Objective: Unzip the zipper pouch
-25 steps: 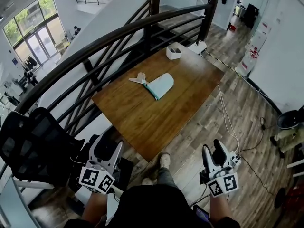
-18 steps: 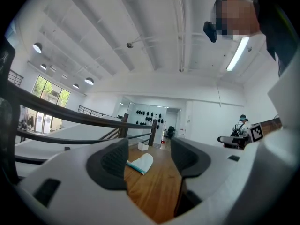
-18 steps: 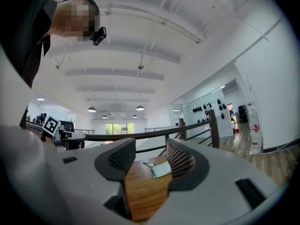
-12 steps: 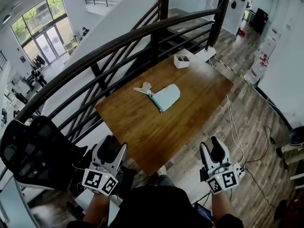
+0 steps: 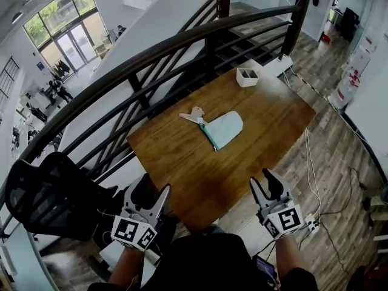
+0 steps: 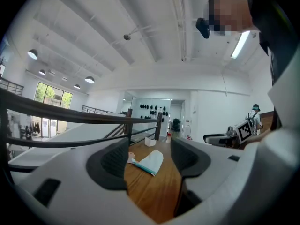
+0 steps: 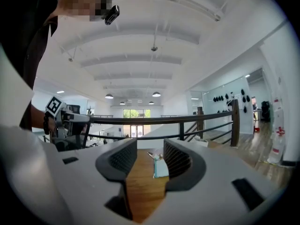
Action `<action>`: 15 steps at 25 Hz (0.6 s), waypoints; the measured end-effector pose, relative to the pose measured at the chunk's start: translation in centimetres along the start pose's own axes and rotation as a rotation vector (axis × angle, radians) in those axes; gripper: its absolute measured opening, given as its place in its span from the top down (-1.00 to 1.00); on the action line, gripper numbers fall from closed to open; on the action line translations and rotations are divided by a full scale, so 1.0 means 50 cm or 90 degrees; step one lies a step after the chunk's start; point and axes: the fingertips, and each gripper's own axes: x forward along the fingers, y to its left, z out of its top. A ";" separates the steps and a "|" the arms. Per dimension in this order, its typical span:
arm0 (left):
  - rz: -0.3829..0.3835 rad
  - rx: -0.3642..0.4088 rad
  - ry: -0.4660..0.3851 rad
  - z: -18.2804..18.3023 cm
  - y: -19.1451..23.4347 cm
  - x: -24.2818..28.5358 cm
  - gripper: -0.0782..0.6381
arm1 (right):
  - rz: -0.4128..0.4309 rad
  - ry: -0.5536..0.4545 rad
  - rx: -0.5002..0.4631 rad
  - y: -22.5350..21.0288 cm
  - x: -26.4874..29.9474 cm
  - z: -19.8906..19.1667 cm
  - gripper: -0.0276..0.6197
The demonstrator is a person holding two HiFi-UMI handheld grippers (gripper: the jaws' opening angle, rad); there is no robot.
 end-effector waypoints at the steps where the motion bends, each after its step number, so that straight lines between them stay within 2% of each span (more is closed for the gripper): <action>1: 0.001 0.004 0.005 -0.005 0.000 0.009 0.01 | 0.009 0.030 -0.014 0.000 0.016 -0.014 0.38; 3: 0.001 0.004 0.013 -0.013 0.000 0.028 0.01 | 0.026 0.069 -0.035 -0.005 0.046 -0.038 0.39; 7: 0.008 -0.002 0.024 -0.028 0.007 0.065 0.01 | 0.059 0.063 -0.052 -0.027 0.122 -0.075 0.41; 10: 0.016 -0.013 0.034 -0.045 0.010 0.081 0.01 | 0.081 0.113 -0.079 -0.040 0.172 -0.121 0.42; 12: 0.027 -0.021 0.038 -0.054 0.015 0.085 0.01 | 0.100 0.149 -0.121 -0.045 0.205 -0.154 0.42; 15: 0.050 -0.030 0.041 -0.061 0.032 0.084 0.01 | 0.136 0.201 -0.217 -0.050 0.256 -0.203 0.42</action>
